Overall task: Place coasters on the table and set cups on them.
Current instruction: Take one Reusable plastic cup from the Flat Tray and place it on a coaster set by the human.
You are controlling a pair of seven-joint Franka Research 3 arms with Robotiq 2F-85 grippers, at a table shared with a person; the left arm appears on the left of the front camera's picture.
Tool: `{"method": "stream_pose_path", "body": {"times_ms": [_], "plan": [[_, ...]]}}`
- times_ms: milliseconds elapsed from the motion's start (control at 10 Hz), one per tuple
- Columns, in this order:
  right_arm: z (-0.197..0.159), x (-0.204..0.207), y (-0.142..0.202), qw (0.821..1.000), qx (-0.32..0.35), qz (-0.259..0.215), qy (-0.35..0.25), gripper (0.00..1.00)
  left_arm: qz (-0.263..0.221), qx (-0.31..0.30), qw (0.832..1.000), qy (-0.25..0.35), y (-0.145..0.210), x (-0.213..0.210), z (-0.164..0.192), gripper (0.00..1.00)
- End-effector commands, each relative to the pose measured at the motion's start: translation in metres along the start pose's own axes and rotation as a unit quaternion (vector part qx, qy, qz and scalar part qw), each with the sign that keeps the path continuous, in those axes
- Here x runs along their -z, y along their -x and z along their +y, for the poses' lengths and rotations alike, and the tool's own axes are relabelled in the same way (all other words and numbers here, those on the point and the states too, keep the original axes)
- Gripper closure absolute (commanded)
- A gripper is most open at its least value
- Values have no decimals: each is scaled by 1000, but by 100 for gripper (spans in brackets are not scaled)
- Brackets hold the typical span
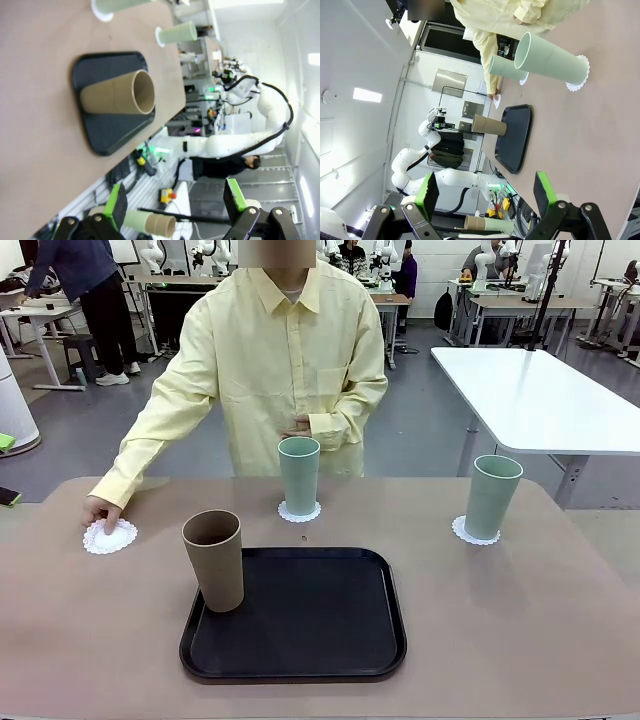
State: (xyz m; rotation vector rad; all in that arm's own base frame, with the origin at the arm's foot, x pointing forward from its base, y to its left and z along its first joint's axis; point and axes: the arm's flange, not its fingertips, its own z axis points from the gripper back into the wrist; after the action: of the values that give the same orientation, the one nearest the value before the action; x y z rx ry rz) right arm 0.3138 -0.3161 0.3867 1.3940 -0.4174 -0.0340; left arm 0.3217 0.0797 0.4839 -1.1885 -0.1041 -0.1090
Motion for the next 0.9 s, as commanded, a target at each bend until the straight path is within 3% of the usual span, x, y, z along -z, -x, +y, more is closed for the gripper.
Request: {"method": "stream_pose_path", "body": {"times_ms": [0, 600, 800], "plan": [[-1, 0, 1, 1000, 4, -2, 2, 0, 2, 9, 1000, 4, 1, 0, 0, 0], [-1, 0, 1, 1000, 4, -2, 2, 0, 0, 0, 1000, 0, 0, 0, 0, 0], [-1, 0, 1, 1000, 4, -2, 2, 0, 79, 196, 976, -48, -29, 17, -5, 0]]}}
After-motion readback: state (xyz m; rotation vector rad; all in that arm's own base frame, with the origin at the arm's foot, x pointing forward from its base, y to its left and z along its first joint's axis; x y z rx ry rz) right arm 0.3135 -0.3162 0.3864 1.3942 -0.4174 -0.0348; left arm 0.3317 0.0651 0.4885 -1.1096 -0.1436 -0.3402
